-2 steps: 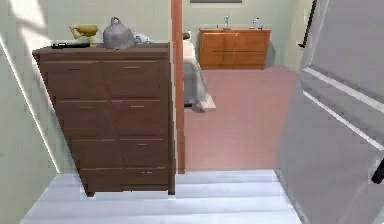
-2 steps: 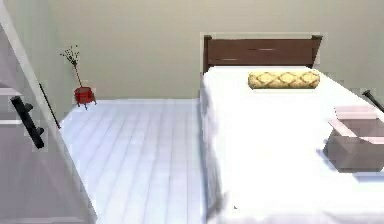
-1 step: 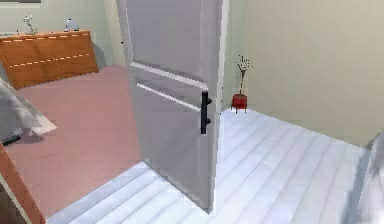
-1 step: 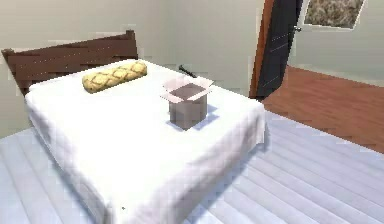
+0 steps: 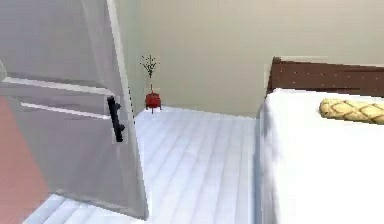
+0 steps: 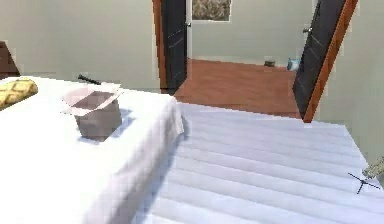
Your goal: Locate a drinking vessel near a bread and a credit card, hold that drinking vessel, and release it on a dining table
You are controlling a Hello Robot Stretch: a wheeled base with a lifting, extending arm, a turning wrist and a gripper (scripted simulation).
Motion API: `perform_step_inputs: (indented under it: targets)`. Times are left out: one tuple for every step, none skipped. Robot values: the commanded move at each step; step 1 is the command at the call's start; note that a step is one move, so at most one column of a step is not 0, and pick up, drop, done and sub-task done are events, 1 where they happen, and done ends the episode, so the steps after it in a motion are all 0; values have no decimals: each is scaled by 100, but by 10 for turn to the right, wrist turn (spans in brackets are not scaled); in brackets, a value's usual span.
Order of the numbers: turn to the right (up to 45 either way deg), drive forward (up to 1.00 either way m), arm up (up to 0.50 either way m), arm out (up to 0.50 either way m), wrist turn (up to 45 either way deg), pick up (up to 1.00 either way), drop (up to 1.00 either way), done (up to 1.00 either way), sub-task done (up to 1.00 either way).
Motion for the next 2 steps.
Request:
perform_step_inputs:
  targets:
    - [0,15,0,0,0,0,0,0,0]
    - [-450,0,0,0,0,0,0,0,0]
